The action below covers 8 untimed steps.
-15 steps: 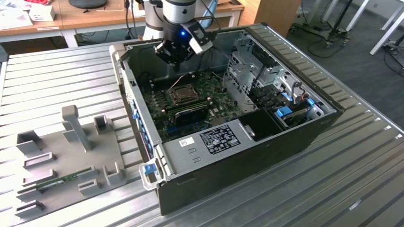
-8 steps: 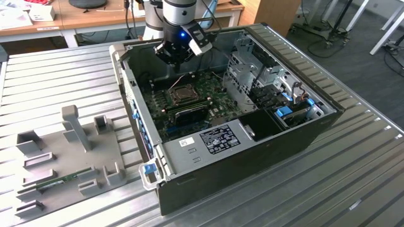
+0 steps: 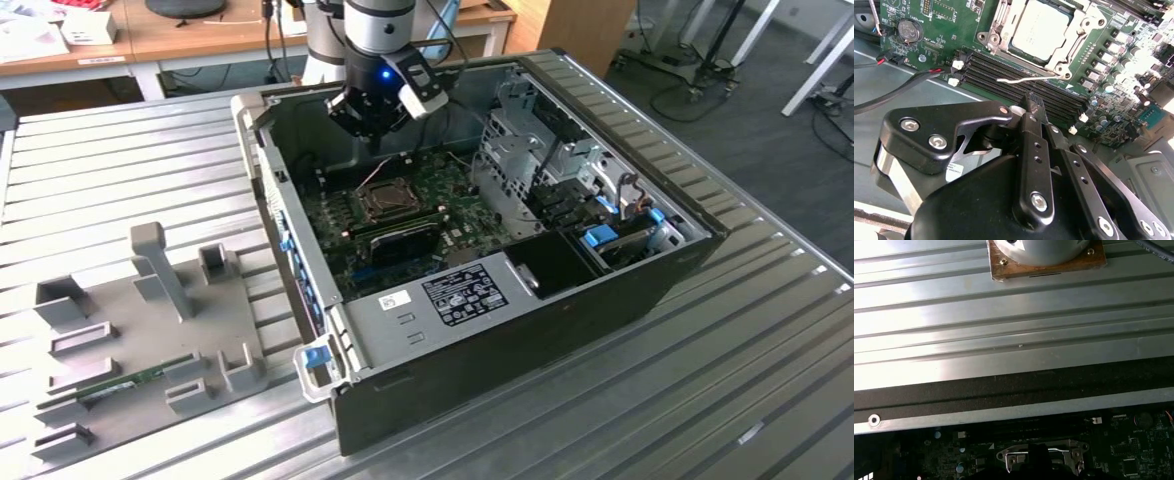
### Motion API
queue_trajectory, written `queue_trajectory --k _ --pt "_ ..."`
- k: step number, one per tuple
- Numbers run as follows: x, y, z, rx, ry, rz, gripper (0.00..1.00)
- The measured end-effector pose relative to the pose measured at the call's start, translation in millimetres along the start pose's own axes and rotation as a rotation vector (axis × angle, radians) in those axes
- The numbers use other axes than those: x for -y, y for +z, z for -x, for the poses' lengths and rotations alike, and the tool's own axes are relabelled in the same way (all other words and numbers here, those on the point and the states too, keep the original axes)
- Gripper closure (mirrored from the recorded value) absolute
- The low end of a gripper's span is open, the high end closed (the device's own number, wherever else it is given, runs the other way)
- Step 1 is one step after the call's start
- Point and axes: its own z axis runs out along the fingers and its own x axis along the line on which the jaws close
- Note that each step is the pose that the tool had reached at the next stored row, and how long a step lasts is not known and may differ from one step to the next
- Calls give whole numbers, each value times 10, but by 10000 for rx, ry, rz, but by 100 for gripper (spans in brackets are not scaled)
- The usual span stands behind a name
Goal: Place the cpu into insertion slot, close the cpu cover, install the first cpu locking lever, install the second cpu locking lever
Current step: 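Install the first cpu locking lever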
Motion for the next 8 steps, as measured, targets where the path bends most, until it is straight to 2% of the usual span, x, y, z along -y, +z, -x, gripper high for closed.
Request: queue_trajectory --k 6,8 --pt "0 0 0 2 19 2 90" --pt "0 1 0 19 135 -1 90"
